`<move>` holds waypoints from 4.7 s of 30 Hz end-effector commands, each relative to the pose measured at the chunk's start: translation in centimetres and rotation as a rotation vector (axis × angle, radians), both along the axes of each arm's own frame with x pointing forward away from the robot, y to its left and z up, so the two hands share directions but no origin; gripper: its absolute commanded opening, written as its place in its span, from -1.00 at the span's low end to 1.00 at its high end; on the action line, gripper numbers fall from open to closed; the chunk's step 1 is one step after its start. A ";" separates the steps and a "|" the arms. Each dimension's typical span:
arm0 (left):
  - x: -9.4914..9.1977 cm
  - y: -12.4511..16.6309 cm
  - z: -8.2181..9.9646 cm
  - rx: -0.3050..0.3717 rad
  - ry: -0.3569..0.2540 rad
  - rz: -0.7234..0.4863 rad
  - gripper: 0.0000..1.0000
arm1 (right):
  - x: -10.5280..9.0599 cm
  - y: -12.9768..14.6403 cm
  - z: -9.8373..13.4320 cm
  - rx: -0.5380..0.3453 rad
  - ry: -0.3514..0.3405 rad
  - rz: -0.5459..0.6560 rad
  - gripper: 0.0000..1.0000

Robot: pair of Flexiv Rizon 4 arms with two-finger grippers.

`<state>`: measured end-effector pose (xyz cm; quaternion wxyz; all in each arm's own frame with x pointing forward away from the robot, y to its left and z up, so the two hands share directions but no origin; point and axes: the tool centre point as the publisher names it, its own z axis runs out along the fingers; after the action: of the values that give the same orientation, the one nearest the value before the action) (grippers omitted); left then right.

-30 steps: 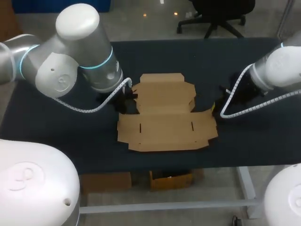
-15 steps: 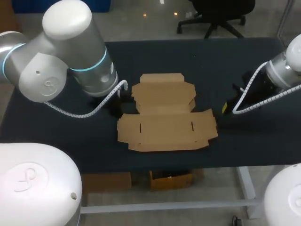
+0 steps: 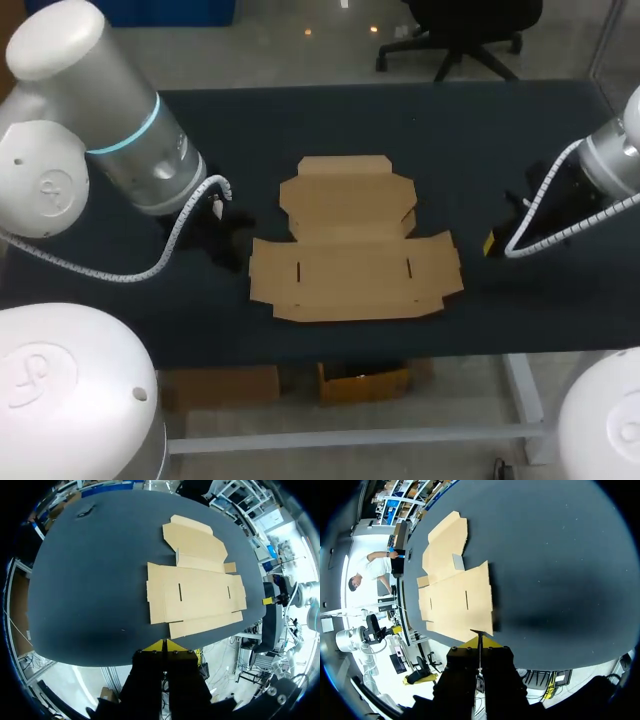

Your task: Assemble the packaging by folding the flat box into shape, placing the metal phone stand inside, and closing the box properly

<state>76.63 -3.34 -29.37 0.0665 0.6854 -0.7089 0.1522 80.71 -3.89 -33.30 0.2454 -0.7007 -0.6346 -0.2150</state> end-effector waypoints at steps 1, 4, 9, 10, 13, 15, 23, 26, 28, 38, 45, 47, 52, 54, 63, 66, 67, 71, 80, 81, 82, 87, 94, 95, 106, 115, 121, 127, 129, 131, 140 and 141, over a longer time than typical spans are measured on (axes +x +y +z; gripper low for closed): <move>-0.8 0.8 -0.2 -0.073 0.007 -0.010 -1.00 | -2.5 -1.0 -0.2 0.022 -0.046 -0.028 -1.00; -1.1 1.1 -0.3 -0.098 0.021 -0.012 -1.00 | -3.8 -1.1 -0.2 0.031 -0.056 -0.024 -1.00; -1.4 1.5 -0.9 -0.127 0.040 -0.005 -1.00 | -5.2 -1.1 -0.2 0.031 -0.056 0.001 -1.00; -1.4 1.6 -1.0 -0.129 0.042 -0.004 -1.00 | -5.5 -1.1 -0.3 0.033 -0.056 0.004 -1.00; -1.7 1.7 -1.2 -0.133 0.045 0.001 -1.00 | -6.2 -1.1 -0.4 0.026 -0.054 0.007 -1.00; -1.9 1.8 -1.3 -0.132 0.046 0.008 -1.00 | -6.8 -1.0 -0.5 0.014 -0.053 0.006 -1.00; -1.9 1.8 -1.3 -0.132 0.046 0.008 -1.00 | -7.7 -1.1 -0.7 -0.009 -0.069 -0.005 -1.00; -1.9 1.8 -1.3 -0.132 0.046 0.008 -1.00 | -7.7 -1.1 -0.7 -0.009 -0.069 -0.005 -1.00; -1.9 1.8 -1.3 -0.132 0.046 0.008 -1.00 | -7.7 -1.1 -0.7 -0.009 -0.069 -0.005 -1.00; -1.9 1.8 -1.3 -0.132 0.046 0.008 -1.00 | -7.7 -1.1 -0.7 -0.009 -0.069 -0.005 -1.00; -2.0 1.6 -1.8 -0.142 0.045 0.020 -1.00 | -7.3 -0.4 -1.4 -0.011 -0.063 -0.010 -1.00; -2.1 1.5 -2.2 -0.157 0.048 0.031 -1.00 | -7.3 -0.2 -1.8 -0.012 -0.061 -0.016 -1.00; -2.1 1.3 -3.1 -0.185 0.060 0.039 -1.00 | -7.3 0.2 -2.5 -0.027 -0.065 -0.037 -1.00; -2.2 1.2 -3.6 -0.190 0.065 0.040 -1.00 | -7.3 0.3 -2.7 -0.034 -0.069 -0.036 -1.00; -2.3 0.7 -5.7 -0.217 0.111 0.057 -1.00 | -7.2 0.4 -4.1 -0.017 -0.088 -0.035 -1.00; -2.4 0.6 -6.3 -0.239 0.120 0.056 -1.00 | -7.1 0.5 -4.7 -0.013 -0.078 -0.037 -1.00; -2.5 0.5 -6.4 -0.239 0.121 0.054 -1.00 | -7.1 0.6 -4.8 -0.010 -0.077 -0.036 -1.00; -2.4 0.0 -7.2 -0.249 0.130 0.047 -1.00 | -6.8 0.7 -5.7 0.002 -0.070 -0.035 -1.00; -2.0 -1.3 -8.5 -0.263 0.151 0.048 -1.00 | -6.2 1.7 -7.0 0.003 -0.055 -0.049 -1.00; -1.9 -1.4 -8.7 -0.263 0.152 0.049 -1.00 | -6.1 1.9 -7.2 0.003 -0.054 -0.049 -1.00; -1.9 -1.5 -8.8 -0.266 0.155 0.048 -1.00 | -6.0 2.0 -7.3 0.003 -0.051 -0.049 -1.00; -1.5 -1.6 -9.4 -0.286 0.165 0.055 -1.00 | -5.5 2.6 -7.9 0.010 -0.044 -0.051 -1.00; -1.3 -1.6 -10.1 -0.290 0.164 0.072 -1.00 | -5.3 3.4 -8.2 0.019 -0.044 -0.050 -1.00; -1.3 -1.7 -10.2 -0.291 0.166 0.072 -1.00 | -5.2 3.5 -8.3 0.020 -0.044 -0.050 -1.00; -1.2 -2.1 -10.5 -0.299 0.175 0.066 -1.00 | -4.9 4.4 -8.1 0.033 -0.062 -0.049 -1.00; -1.1 -2.3 -10.8 -0.302 0.186 0.065 -1.00 | -4.8 5.0 -8.2 0.042 -0.069 -0.053 -1.00; -1.0 -2.4 -11.1 -0.304 0.198 0.068 -1.00 | -4.6 5.2 -8.4 0.044 -0.064 -0.058 -1.00; -0.6 -2.7 -11.5 -0.314 0.215 0.072 -1.00 | -4.2 5.5 -8.5 0.052 -0.064 -0.058 -1.00; -0.6 -2.8 -11.6 -0.314 0.218 0.072 -1.00 | -4.1 5.6 -8.5 0.054 -0.065 -0.057 -1.00; -0.5 -2.9 -11.7 -0.316 0.220 0.071 -1.00 | -4.0 5.7 -8.6 0.056 -0.065 -0.057 -1.00; -0.4 -3.3 -12.0 -0.331 0.219 0.063 -1.00 | -3.8 6.0 -8.9 0.068 -0.062 -0.061 -1.00; -0.3 -3.4 -12.0 -0.333 0.219 0.062 -1.00 | -3.8 6.1 -8.8 0.068 -0.062 -0.061 -1.00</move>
<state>76.20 -6.55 -41.04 0.2498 0.6995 -0.6413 0.1925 76.90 2.33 -41.96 0.2381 -0.7064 -0.6132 -0.2613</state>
